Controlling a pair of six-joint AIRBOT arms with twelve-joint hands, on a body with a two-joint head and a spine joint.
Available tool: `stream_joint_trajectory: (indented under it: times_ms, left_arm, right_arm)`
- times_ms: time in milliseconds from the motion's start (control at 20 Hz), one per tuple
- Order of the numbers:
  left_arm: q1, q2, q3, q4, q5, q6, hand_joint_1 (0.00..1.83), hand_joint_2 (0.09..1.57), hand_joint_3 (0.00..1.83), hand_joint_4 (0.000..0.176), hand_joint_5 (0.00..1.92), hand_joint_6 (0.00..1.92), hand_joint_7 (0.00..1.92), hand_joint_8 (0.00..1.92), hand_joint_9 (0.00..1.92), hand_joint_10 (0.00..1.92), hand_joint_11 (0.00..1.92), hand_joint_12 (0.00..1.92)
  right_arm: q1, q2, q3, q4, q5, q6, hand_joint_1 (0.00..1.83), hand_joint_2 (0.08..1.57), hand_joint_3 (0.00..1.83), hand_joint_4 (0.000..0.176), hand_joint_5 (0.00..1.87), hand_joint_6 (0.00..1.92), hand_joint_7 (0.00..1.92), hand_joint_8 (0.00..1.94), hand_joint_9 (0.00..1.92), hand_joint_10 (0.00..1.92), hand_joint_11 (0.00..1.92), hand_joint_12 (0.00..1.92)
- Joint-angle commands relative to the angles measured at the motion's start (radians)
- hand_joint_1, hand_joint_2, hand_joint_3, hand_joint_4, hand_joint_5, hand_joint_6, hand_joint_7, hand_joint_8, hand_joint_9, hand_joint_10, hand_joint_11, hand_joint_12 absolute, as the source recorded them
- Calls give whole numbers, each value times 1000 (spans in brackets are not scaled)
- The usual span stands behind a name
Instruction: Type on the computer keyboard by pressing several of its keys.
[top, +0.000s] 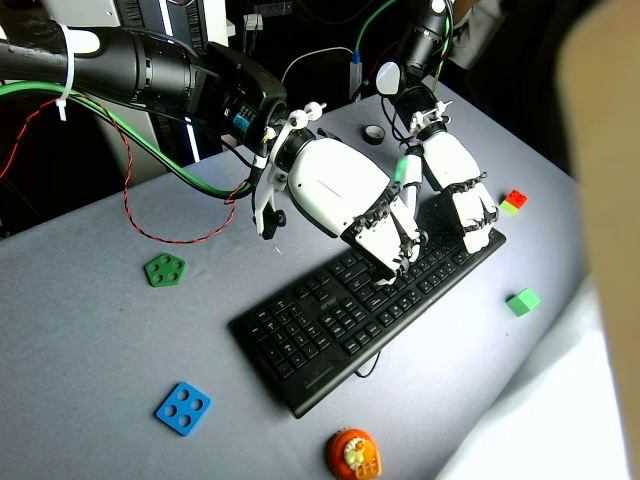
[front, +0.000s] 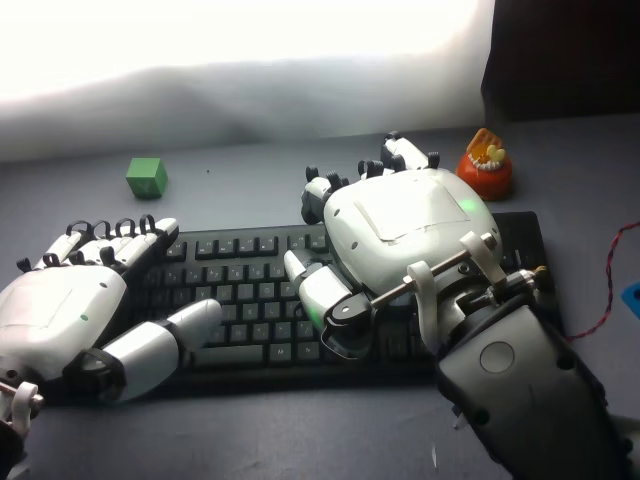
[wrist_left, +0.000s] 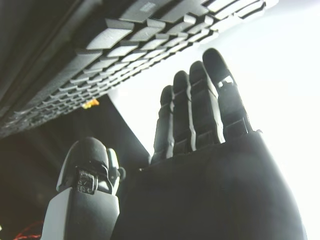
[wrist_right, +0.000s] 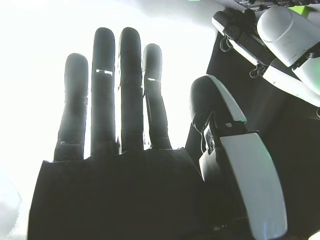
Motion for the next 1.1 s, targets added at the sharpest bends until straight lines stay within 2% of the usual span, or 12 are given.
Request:
stream_joint_trajectory:
  times_ms: [0,50,100,150,300,350,450,500,550,700,750,1050]
  left_arm:
    - [-3,4,0,48,108,-3,729,1175,0,28,111,3,184,2,183,5,0,907]
    - [-3,4,0,48,108,-3,960,1106,0,40,77,1,142,0,147,2,0,817]
    - [-3,4,0,48,108,-3,1200,1025,0,31,86,4,102,0,120,0,0,763]
    - [-3,4,0,48,108,-3,1316,997,0,21,109,13,95,0,117,1,0,749]
    - [-3,3,-1,48,108,-3,1335,1042,0,18,111,4,78,2,95,3,0,725]
    - [-2,3,-2,48,108,-2,1295,1058,2,7,106,1,79,3,99,6,0,720]
    - [-2,3,-3,48,108,-2,885,1141,27,19,103,5,113,12,133,18,0,793]
    - [-2,4,-4,48,108,-3,340,1189,45,21,105,4,133,16,148,23,0,804]
    - [-4,7,-4,48,108,-3,67,1206,19,9,124,6,161,10,162,22,0,809]
    - [-16,43,-15,48,95,-4,0,1217,7,9,149,6,196,5,205,24,0,828]
    - [-23,67,-22,48,88,-4,0,1225,10,4,151,6,203,8,207,24,0,826]
    - [-65,215,-90,97,-10,-19,0,1242,7,9,168,6,214,2,215,15,0,813]
  right_arm:
    - [14,4,-6,-98,48,1,254,1484,0,0,453,543,761,2,504,624,50,1605]
    - [14,4,-6,-98,48,0,255,1484,0,0,451,544,764,3,502,623,50,1605]
    - [14,4,-6,-98,47,0,255,1481,0,0,453,546,761,2,502,623,50,1606]
    - [13,4,-6,-98,46,0,242,1488,0,0,452,550,756,0,500,622,48,1609]
    - [13,3,-6,-98,44,0,269,1482,0,0,437,560,743,1,484,625,26,1614]
    - [13,3,-6,-98,44,0,246,1486,0,0,443,563,749,3,489,625,32,1609]
    - [13,3,-6,-99,43,0,242,1489,1,0,447,564,756,6,498,626,41,1609]
    - [13,3,-6,-99,43,-2,241,1490,1,0,449,564,756,5,499,626,38,1609]
    - [13,4,-7,-99,42,-6,244,1489,1,0,452,564,760,7,503,629,46,1614]
    - [12,4,-9,-99,41,-12,226,1493,2,0,447,561,765,8,503,636,48,1618]
    - [13,4,-9,-99,41,-12,221,1494,2,0,449,559,759,5,496,633,38,1615]
    - [18,4,-14,-98,42,-12,188,1500,4,0,475,546,756,2,502,633,54,1606]
